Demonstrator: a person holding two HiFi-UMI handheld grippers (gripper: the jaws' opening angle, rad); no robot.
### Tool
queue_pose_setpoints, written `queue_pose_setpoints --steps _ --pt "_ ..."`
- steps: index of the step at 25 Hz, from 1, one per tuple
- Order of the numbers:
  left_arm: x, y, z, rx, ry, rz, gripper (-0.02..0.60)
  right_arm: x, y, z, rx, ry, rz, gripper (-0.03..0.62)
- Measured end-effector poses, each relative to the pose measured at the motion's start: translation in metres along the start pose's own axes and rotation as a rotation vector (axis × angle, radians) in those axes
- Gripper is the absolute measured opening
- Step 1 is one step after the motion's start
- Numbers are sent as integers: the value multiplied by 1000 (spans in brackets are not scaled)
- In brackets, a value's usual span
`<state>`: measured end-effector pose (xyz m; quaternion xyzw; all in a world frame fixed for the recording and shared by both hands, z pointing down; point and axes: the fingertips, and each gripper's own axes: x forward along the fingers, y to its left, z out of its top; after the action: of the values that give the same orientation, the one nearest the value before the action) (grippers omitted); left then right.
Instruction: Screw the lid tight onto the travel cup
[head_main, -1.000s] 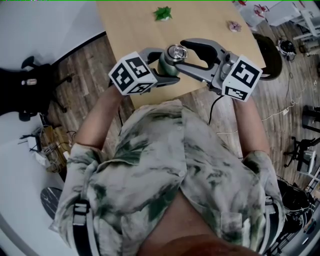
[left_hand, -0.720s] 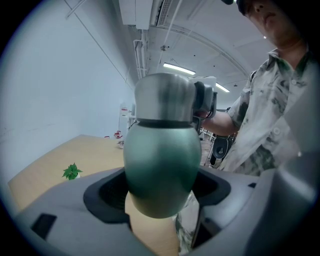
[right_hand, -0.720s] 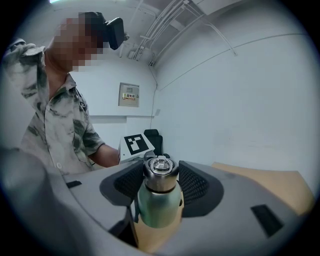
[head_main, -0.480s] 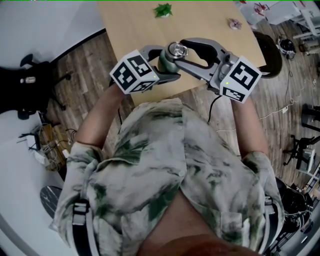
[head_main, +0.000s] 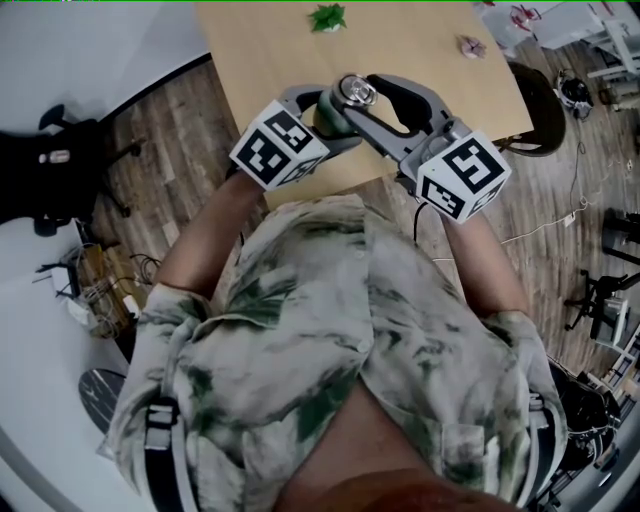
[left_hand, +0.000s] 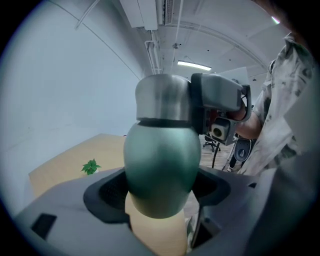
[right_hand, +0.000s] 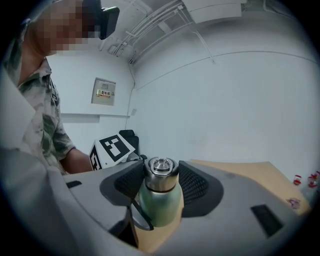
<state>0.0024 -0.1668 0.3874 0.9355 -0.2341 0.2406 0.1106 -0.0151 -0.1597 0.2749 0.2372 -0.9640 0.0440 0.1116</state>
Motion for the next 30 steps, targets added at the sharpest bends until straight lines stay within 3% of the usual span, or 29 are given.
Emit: queue_pose_setpoints --steps 4,7,12,18,23,30 --pt "2 0 1 -4 -8 -22 376 2 0 0 -18 0 22 252" --pt "1 0 1 4 -12 -51 376 1 1 0 -30 8 91 286" --pt "1 -2 2 32 -16 -106 376 -4 4 -2 -92 43 224 291" --pt "0 -14 4 67 -31 -192 376 -3 8 -4 -163 80 314 284" --pt "4 -21 3 80 -24 -210 376 -6 8 -4 -178 79 313 244" --pt "8 -7 4 51 -20 -126 376 1 -1 -4 -148 60 208 241"
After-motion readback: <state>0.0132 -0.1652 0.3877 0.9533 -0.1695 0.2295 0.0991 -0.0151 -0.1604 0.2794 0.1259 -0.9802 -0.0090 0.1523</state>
